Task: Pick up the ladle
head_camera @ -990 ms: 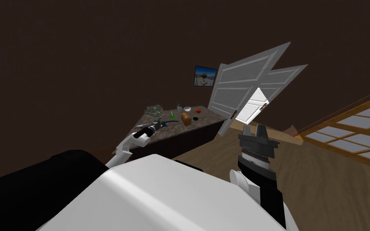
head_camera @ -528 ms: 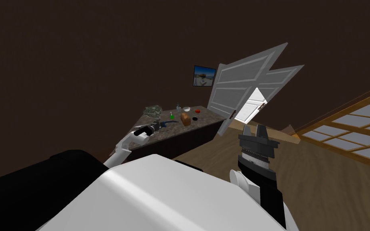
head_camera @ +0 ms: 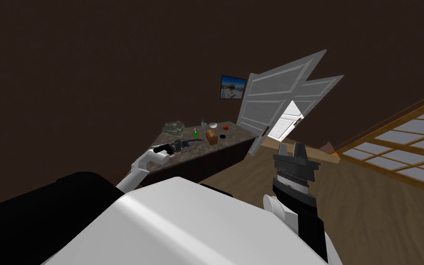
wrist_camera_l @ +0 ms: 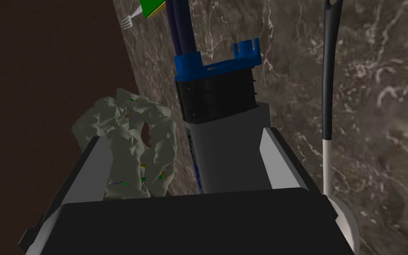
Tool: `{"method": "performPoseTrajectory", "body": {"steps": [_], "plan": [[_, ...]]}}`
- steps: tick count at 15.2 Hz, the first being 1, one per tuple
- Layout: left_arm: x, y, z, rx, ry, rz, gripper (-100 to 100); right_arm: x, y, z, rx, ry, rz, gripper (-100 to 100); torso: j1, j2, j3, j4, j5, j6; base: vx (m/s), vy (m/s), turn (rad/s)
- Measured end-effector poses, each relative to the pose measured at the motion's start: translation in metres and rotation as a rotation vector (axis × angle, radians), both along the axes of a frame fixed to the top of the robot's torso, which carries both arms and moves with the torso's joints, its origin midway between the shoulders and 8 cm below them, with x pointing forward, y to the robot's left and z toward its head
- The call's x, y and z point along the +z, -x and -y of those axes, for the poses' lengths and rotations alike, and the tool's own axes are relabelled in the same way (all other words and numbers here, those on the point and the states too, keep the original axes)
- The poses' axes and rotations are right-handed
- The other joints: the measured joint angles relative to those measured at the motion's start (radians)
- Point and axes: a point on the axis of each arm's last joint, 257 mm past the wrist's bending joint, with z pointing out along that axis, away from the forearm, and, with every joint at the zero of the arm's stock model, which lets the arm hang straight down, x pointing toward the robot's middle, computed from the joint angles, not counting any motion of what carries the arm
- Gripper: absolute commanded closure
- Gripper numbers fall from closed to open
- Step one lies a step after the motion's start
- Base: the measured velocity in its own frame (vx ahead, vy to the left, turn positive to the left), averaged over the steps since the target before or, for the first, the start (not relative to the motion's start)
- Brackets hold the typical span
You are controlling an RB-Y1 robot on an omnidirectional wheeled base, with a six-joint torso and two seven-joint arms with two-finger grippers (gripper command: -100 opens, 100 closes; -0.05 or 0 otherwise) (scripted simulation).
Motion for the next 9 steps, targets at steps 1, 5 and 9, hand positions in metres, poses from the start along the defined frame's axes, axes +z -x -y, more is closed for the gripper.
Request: {"method": "performPoseTrajectory", "body": {"steps": [1,5,9], "plan": [[-0.004,0.002,-0.002,0.007,0.004,-0.017,-100,0.000,0.000,0.000,0.000,0.000,0.000,0,0.000,0.000,0.000,0.000,0.000,0.000,0.019,-0.001,-0.032],[-0.020,0.008,-0.014,0.043,0.031,-0.085,-100,0.000,0.000,0.000,0.000,0.000,0.000,0,0.000,0.000,0.000,0.000,0.000,0.000,0.017,-0.001,-0.026],[-0.033,0.018,-0.025,0.085,0.065,-0.155,-100,0.000,0.000,0.000,0.000,0.000,0.000,0,0.000,0.000,0.000,0.000,0.000,0.000,0.021,0.000,-0.036]]}}
